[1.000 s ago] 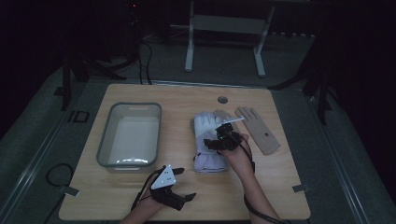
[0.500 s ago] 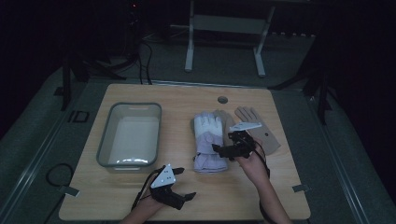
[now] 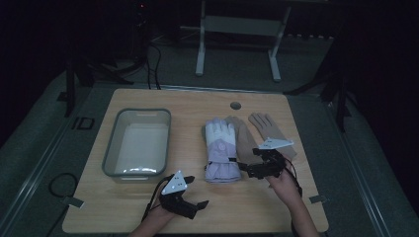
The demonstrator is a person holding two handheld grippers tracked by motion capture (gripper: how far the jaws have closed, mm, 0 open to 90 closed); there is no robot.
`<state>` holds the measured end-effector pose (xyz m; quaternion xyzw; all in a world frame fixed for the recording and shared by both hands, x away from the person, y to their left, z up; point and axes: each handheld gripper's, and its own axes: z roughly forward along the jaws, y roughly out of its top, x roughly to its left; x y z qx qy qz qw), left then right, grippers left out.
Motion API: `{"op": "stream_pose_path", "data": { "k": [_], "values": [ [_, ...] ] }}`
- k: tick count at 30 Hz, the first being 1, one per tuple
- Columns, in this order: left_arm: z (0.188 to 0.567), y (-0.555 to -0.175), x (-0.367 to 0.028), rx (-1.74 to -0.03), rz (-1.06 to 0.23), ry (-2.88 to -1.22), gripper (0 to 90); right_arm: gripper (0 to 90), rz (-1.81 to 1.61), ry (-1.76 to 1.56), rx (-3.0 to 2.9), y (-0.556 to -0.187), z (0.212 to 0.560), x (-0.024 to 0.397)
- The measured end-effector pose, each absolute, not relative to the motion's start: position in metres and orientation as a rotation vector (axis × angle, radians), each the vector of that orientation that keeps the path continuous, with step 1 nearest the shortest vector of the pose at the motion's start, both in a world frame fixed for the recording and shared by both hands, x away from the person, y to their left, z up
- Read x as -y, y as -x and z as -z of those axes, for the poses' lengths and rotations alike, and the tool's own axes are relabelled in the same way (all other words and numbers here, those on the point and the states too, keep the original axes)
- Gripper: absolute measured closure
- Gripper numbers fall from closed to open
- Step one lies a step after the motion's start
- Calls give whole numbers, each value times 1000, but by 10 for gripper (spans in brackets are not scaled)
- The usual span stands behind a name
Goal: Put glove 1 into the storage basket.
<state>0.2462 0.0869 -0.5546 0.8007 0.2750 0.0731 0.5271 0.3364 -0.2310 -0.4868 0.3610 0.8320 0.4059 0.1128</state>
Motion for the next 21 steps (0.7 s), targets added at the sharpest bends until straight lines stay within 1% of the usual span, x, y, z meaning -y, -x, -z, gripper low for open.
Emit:
{"op": "stream_pose_path", "data": {
  "k": [1, 3, 6, 9, 10, 11, 12, 13, 16, 17, 18, 19, 21],
  "values": [
    [552, -248, -87, -670, -174, -1914, 34, 131, -1198, -1082, -2431, -337, 486, 232],
    [545, -253, -86, -697, -189, -1910, 34, 99, -1234, -1115, -2423, -339, 484, 233],
    [535, -262, -85, -755, -220, -1897, 35, 101, -1262, -1159, -2404, -344, 483, 230],
    [524, -269, -77, -764, -251, -1917, 39, 190, -1255, -1179, -2396, -351, 482, 226],
    [522, -273, -75, -766, -240, -1919, 39, 283, -1244, -1188, -2395, -354, 482, 225],
    [519, -277, -72, -775, -240, -1923, 40, 322, -1250, -1201, -2404, -357, 482, 224],
    [516, -281, -69, -777, -246, -1931, 40, 333, -1251, -1213, -2396, -360, 482, 221],
    [514, -285, -66, -786, -250, -1939, 44, 374, -1250, -1217, -2392, -363, 483, 219],
    [510, -298, -59, -811, -272, -1962, 75, 391, -1264, -1242, -2389, -371, 486, 215],
    [510, -303, -56, -843, -262, -1971, 79, 397, -1273, -1252, -2395, -374, 488, 214],
    [511, -308, -55, -875, -225, -1964, 80, 400, -1273, -1269, -2388, -377, 489, 213],
    [513, -313, -54, -893, -201, -1967, 94, 401, -1275, -1279, -2387, -380, 492, 213],
    [518, -320, -51, -962, -192, -1953, 150, 407, -1289, -1306, -2394, -385, 496, 212]
  ]
}}
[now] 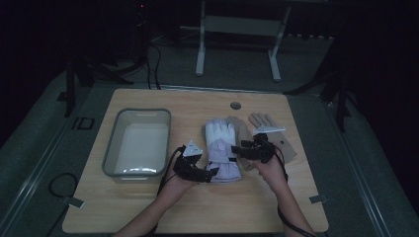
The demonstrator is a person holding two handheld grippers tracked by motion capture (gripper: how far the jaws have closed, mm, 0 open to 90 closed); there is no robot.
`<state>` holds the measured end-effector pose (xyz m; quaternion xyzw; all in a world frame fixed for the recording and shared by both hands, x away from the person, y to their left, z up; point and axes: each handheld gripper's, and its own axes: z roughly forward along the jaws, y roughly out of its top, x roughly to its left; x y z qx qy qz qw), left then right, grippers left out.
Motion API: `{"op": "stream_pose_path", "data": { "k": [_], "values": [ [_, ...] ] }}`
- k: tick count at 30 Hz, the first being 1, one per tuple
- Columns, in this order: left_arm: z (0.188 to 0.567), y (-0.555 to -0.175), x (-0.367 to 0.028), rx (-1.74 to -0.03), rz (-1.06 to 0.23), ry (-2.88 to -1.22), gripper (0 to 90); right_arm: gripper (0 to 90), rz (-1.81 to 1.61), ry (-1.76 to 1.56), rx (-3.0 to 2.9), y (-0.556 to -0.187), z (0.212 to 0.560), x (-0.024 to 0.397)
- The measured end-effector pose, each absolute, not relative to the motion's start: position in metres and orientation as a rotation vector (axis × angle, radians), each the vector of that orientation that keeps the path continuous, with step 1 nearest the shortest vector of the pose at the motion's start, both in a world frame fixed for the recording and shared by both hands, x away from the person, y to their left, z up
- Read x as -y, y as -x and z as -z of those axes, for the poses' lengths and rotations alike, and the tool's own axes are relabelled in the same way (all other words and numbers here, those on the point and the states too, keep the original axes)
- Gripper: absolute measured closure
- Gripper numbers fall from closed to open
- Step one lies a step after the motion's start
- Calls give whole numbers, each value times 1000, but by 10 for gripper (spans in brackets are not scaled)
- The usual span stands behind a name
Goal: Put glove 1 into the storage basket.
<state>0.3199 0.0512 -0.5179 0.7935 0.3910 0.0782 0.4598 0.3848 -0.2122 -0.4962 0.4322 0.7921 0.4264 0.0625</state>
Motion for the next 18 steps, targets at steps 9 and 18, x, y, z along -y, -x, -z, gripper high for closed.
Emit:
{"op": "stream_pose_path", "data": {
  "k": [9, 18],
  "values": [
    [547, -334, -49, -1134, -40, -1956, 245, 440, -1316, -1417, -2480, -397, 527, 213],
    [560, -336, -44, -1034, -8, -2029, 385, 441, -1377, -1533, -2570, -407, 556, 214]
  ]
}}
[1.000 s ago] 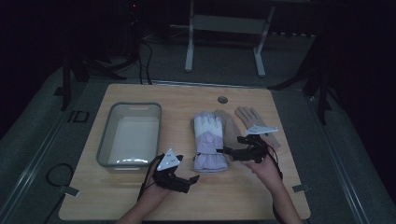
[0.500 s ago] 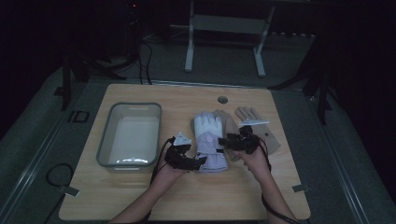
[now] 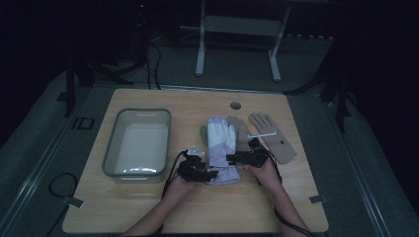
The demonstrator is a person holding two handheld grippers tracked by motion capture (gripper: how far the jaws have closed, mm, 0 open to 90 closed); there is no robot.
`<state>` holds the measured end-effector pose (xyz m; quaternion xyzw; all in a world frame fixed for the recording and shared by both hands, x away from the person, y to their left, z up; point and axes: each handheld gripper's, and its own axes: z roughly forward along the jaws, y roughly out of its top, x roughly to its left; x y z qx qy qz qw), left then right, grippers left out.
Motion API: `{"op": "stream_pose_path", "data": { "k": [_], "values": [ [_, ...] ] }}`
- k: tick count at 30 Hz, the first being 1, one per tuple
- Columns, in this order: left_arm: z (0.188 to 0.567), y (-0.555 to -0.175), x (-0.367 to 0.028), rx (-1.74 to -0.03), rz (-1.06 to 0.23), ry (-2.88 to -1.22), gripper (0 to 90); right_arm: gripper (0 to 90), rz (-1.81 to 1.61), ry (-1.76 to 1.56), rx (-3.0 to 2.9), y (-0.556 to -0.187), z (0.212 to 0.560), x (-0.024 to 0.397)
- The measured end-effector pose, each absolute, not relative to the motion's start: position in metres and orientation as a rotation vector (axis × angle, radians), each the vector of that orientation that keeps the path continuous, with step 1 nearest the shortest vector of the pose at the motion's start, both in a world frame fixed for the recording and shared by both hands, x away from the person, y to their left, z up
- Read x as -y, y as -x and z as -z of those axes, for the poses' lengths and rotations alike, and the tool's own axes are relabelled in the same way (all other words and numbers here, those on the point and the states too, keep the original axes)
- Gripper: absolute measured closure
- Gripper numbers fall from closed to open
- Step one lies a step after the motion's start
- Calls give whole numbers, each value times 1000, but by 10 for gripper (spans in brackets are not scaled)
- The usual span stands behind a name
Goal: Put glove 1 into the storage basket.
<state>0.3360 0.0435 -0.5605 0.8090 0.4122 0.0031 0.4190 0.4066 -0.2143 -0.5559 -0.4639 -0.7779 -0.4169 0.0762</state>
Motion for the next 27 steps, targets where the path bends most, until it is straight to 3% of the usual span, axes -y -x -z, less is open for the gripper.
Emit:
{"op": "stream_pose_path", "data": {
  "k": [4, 10, 15, 27],
  "values": [
    [562, -342, -46, -1017, 48, -2037, 430, 565, 1251, 1355, 2258, -409, 560, 215],
    [557, -341, -44, -1017, 71, -2052, 627, 720, 1247, 1329, 2405, -401, 551, 208],
    [550, -340, -42, -1013, 67, -2090, 729, 753, 1222, 1345, 2543, -391, 540, 199],
    [533, -341, -46, -958, 89, -2129, 759, 767, 1239, 1333, 2619, -381, 522, 192]
  ]
}}
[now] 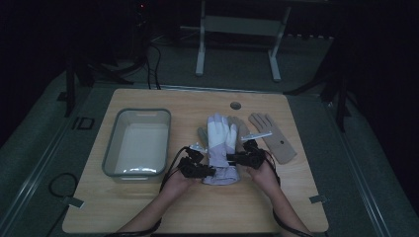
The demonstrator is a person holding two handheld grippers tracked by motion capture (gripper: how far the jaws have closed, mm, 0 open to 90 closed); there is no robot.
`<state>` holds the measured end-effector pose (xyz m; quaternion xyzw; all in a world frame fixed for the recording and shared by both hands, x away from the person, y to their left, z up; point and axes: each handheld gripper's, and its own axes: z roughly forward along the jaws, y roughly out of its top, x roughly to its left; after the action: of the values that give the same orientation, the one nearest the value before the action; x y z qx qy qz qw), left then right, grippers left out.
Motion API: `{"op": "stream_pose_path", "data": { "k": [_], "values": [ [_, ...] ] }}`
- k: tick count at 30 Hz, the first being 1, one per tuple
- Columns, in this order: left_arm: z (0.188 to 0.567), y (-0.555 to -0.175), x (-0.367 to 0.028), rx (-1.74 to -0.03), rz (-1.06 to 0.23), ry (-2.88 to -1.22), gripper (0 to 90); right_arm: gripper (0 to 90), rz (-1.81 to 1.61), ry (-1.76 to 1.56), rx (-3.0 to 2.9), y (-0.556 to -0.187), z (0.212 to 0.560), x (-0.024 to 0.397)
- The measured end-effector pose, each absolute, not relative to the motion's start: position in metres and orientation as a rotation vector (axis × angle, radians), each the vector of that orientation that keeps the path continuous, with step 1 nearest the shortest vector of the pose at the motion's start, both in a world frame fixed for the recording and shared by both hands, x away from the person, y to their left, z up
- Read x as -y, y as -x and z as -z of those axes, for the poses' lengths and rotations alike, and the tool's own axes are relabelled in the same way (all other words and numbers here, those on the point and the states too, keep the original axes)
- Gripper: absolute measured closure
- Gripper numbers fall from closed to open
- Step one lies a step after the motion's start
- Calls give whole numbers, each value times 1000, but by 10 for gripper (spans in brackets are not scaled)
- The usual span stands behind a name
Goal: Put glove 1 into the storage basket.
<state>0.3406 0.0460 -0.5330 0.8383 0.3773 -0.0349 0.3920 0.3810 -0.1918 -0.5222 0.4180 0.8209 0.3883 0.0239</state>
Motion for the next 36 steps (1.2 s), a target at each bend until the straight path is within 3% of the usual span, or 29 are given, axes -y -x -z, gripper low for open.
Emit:
{"op": "stream_pose_path", "data": {
  "k": [24, 36],
  "values": [
    [466, -343, -77, -876, -33, -2192, 760, 768, -1245, -1158, -2461, -377, 460, 156],
    [430, -348, -122, -885, -79, -2210, 760, 771, -1295, -1098, -2455, -386, 430, 112]
  ]
}}
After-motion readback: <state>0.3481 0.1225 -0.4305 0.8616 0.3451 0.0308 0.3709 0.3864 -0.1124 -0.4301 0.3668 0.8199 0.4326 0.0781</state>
